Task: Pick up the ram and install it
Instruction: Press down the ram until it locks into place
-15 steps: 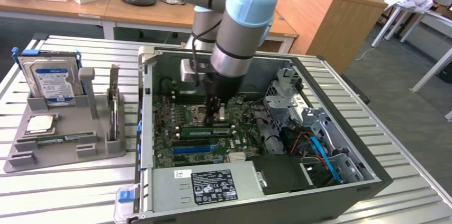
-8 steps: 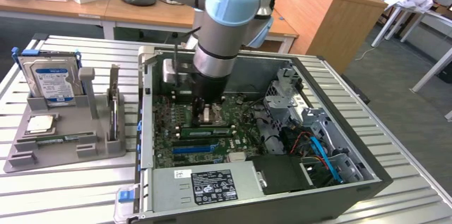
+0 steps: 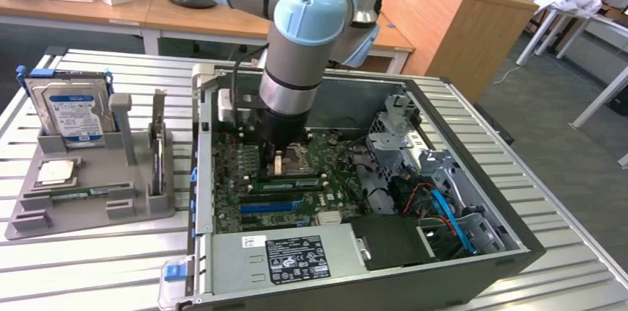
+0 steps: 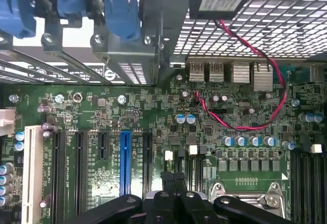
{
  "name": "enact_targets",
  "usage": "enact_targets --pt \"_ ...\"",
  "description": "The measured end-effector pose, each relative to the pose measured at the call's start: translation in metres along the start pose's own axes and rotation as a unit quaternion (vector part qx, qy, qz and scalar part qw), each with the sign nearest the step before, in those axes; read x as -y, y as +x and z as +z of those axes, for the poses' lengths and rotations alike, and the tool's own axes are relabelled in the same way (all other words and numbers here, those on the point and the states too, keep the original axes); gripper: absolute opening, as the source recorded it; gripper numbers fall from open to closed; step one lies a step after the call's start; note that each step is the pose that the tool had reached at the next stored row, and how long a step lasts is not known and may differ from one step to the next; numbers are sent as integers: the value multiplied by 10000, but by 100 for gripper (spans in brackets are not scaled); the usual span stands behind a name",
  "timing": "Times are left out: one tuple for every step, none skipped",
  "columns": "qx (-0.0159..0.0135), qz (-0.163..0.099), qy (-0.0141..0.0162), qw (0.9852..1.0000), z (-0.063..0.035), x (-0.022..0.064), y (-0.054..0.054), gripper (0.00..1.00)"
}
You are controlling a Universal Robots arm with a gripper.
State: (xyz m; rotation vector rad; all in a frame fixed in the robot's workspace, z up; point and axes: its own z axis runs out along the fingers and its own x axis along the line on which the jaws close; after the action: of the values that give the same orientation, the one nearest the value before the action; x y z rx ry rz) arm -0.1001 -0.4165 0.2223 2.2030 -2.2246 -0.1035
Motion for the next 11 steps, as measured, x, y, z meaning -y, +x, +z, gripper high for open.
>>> enact_targets --pt "0 0 0 10000 0 0 0 10" --pt "9 -1 9 10000 -16 1 -3 10" --pt "7 0 6 10000 -60 -2 -5 10" --pt "5 0 4 10000 -107 -5 -6 10" --pt "3 0 3 10000 -155 -8 -8 10" --pt "3 0 3 10000 -182 -5 -8 10" --pt "3 0 3 10000 -203 -1 -9 10" --pt "3 0 3 10000 -212 12 -10 10" --pt "5 0 2 10000 -213 38 -10 10" --pt "5 0 0 10000 -216 74 -10 10" --pt "6 0 -4 10000 -218 113 -11 10"
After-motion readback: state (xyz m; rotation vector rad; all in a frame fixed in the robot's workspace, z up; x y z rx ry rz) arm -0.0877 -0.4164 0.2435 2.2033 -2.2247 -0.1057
